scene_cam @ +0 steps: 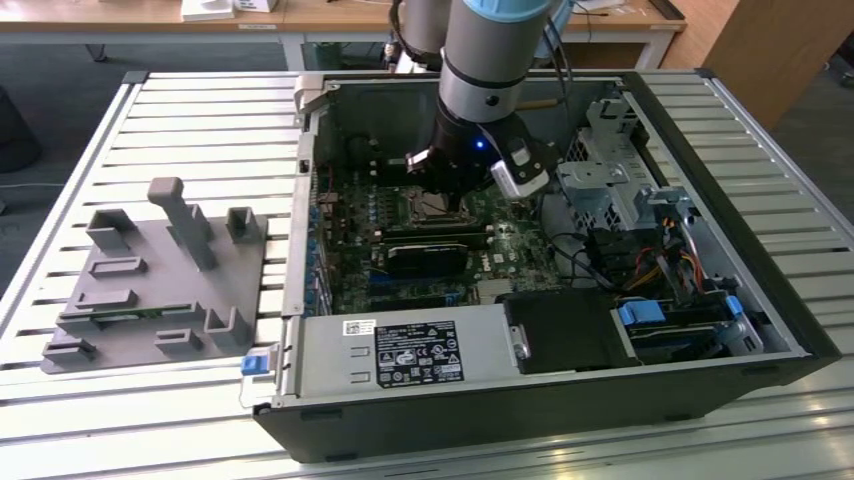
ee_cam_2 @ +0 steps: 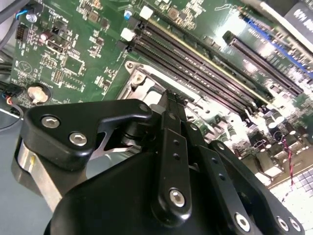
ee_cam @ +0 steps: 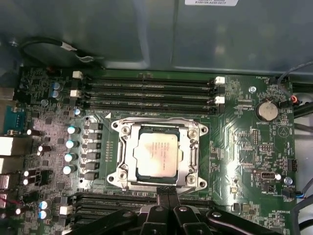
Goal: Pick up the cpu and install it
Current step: 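Install the second cpu locking lever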
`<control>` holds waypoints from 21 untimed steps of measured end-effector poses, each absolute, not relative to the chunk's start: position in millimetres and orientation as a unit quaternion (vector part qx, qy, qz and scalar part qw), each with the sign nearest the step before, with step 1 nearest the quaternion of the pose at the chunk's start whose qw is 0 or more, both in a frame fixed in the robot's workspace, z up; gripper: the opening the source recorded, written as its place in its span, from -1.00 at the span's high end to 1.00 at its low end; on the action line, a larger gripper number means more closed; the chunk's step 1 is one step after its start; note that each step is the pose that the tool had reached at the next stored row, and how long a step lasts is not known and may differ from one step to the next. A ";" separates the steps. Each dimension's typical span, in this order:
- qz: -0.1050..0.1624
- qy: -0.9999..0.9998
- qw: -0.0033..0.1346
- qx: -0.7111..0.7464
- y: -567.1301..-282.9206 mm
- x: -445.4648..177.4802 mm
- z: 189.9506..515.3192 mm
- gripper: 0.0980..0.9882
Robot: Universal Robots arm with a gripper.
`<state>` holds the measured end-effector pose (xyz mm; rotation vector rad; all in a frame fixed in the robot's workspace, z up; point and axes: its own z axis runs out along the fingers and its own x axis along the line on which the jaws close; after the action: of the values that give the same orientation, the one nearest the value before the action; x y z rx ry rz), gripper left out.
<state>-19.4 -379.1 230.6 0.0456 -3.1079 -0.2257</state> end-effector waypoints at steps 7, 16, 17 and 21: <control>-0.072 -0.997 0.013 0.015 -384.9 -21.5 229.8 0.98; -0.072 -0.997 0.013 0.015 -385.8 -39.9 225.3 0.98; -0.072 -0.997 0.013 0.015 -385.8 -42.0 223.5 0.98; -0.072 -0.997 0.013 0.015 -385.7 -43.5 216.2 0.98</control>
<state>-43.5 -385.7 216.2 0.0456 -3.1079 -0.2255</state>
